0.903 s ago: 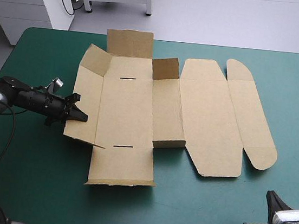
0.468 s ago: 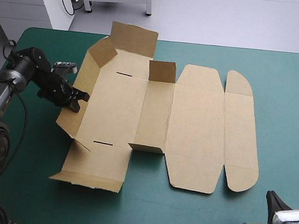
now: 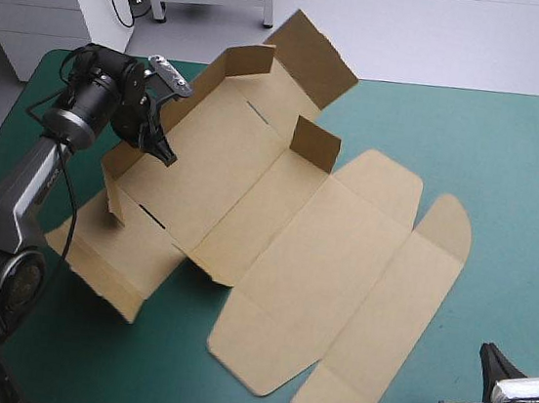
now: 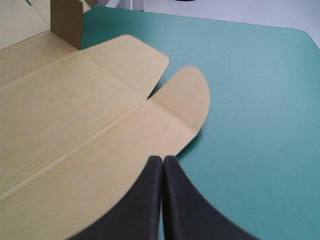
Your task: Fold the box
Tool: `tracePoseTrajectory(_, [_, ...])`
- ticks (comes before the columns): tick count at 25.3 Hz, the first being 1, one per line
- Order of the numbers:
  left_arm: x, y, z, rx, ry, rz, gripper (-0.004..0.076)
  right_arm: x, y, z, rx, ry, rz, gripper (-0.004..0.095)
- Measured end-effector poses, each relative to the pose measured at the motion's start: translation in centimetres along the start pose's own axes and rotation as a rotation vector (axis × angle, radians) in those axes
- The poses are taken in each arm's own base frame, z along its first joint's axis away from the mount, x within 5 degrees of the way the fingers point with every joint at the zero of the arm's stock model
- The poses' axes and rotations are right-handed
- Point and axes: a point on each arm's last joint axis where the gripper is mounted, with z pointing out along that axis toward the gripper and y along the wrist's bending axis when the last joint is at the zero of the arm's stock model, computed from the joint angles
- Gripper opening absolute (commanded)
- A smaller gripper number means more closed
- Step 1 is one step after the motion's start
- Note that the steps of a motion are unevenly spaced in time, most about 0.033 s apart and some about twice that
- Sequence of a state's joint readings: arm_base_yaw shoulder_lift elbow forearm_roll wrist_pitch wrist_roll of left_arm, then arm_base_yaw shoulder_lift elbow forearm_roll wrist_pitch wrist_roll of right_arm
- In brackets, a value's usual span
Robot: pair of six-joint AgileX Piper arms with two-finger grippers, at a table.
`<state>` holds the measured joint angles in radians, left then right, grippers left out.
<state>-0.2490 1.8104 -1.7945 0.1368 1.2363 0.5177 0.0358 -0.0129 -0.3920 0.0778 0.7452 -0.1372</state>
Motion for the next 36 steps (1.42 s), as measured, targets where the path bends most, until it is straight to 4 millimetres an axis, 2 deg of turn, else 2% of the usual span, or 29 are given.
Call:
tracePoseTrajectory(7, [-1.9, -2.3, -0.9, -0.068, -0.006, 0.39, -0.0008, 0.0, 0.0, 0.0, 0.0, 0.0, 0.0, -0.002])
tracePoseTrajectory(11, [-4.1, -4.0, -1.4, -0.156, -0.111, 0.533, -0.0008, 0.0, 0.0, 0.0, 0.0, 0.0, 0.0, -0.002])
tracePoseTrajectory(18, [-7.5, -8.5, -2.4, -0.232, -0.271, 0.691, -0.0009, 0.0, 0.0, 0.0, 0.0, 0.0, 0.0, -0.002])
tracePoseTrajectory(21, [-8.5, -11.5, -2.3, -0.279, -0.278, 0.778, -0.0009, 0.0, 0.0, 0.0, 0.0, 0.0, 0.0, -0.002])
tracePoseTrajectory(24, [-8.3, -13.2, -1.1, -0.355, -0.228, 0.81, -0.0009, 0.0, 0.0, 0.0, 0.0, 0.0, 0.0, -0.002])
tracePoseTrajectory(27, [-7.2, -15.6, 0.7, -0.469, -0.189, 0.828, -0.0009, 0.0, 0.0, 0.0, 0.0, 0.0, 0.0, -0.002])
tracePoseTrajectory(29, [-6.5, -16.7, 1.0, -0.515, -0.195, 0.835, -0.0009, 0.0, 0.0, 0.0, 0.0, 0.0, 0.0, -0.002])
tracePoseTrajectory(32, [-5.6, -18.2, 0.5, -0.56, -0.212, 0.842, -0.0008, 0.0, 0.0, 0.0, 0.0, 0.0, 0.0, -0.002])
tracePoseTrajectory(36, [-4.4, -19.6, -1.3, -0.591, -0.228, 0.831, -0.0009, 0.0, 0.0, 0.0, 0.0, 0.0, 0.0, -0.002])
